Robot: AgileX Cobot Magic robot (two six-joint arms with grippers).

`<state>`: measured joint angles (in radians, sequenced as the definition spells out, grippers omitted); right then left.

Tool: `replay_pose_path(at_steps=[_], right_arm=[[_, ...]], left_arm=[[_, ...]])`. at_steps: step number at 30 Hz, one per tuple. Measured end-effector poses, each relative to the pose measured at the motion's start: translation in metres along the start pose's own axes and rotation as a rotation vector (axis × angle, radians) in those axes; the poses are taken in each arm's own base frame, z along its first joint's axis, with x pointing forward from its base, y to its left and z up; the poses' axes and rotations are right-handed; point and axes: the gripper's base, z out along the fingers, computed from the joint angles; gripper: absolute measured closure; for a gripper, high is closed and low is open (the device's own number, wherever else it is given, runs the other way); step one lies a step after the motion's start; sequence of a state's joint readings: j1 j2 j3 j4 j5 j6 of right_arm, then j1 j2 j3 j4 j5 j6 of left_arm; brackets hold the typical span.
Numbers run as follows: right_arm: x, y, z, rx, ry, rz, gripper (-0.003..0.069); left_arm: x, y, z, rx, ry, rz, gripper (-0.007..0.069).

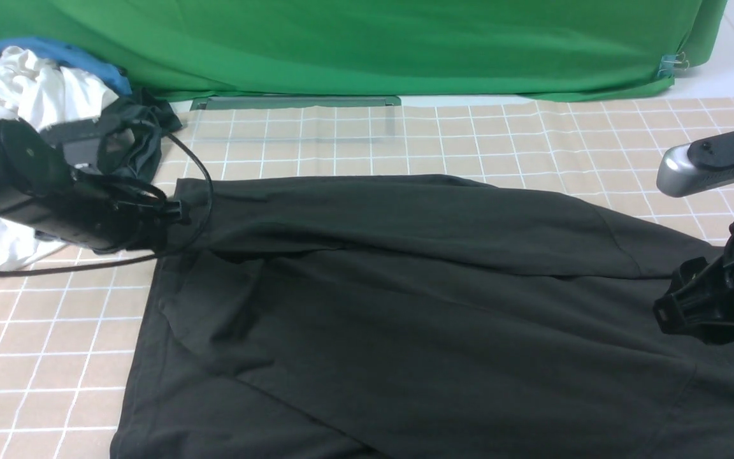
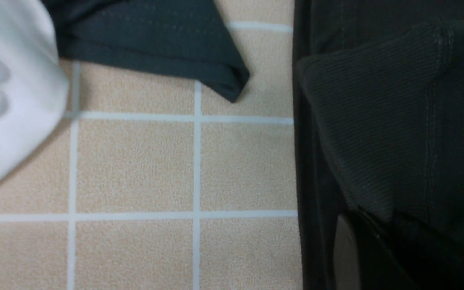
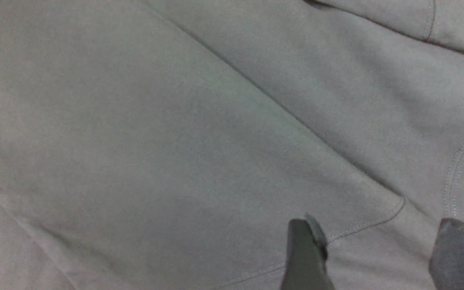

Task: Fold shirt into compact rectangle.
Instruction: 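Fold the left side of the dark shirt inward over its body with the left gripper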

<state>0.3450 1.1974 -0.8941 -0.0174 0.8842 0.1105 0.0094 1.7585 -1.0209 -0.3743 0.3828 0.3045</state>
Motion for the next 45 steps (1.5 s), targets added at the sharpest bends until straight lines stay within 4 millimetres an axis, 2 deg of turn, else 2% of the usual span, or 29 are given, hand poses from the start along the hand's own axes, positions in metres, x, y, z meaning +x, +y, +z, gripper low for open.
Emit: replay_pose_path(at_steps=[7, 11, 20, 23, 28, 32, 39, 45], right_arm=[[0.000, 0.000, 0.000, -0.002, -0.002, 0.002, 0.0210], [-0.001, 0.000, 0.000, -0.003, -0.009, 0.004, 0.0210], [-0.004, 0.001, 0.000, -0.008, -0.044, 0.005, 0.0210], [-0.004, 0.001, 0.000, -0.008, -0.045, 0.005, 0.0210], [-0.005, 0.001, 0.000, -0.009, -0.055, 0.003, 0.0210], [-0.005, 0.001, 0.000, -0.009, -0.058, 0.002, 0.0210], [-0.005, 0.001, 0.000, -0.009, -0.058, 0.002, 0.0211], [-0.005, 0.001, 0.000, -0.010, -0.060, 0.002, 0.0212]], left_arm=[[-0.004, -0.003, -0.016, 0.012, -0.028, 0.000, 0.0590], [-0.008, -0.009, -0.035, 0.048, -0.059, -0.039, 0.0590], [-0.014, -0.030, -0.107, 0.181, -0.175, -0.101, 0.0590], [-0.009, -0.036, -0.126, 0.224, -0.161, -0.086, 0.0590], [0.003, -0.044, -0.146, 0.277, -0.099, -0.058, 0.0590], [0.021, -0.045, -0.150, 0.289, -0.056, -0.063, 0.0590], [0.061, -0.038, -0.140, 0.241, 0.080, -0.115, 0.0590], [0.086, -0.036, -0.133, 0.224, 0.203, -0.158, 0.0590]])
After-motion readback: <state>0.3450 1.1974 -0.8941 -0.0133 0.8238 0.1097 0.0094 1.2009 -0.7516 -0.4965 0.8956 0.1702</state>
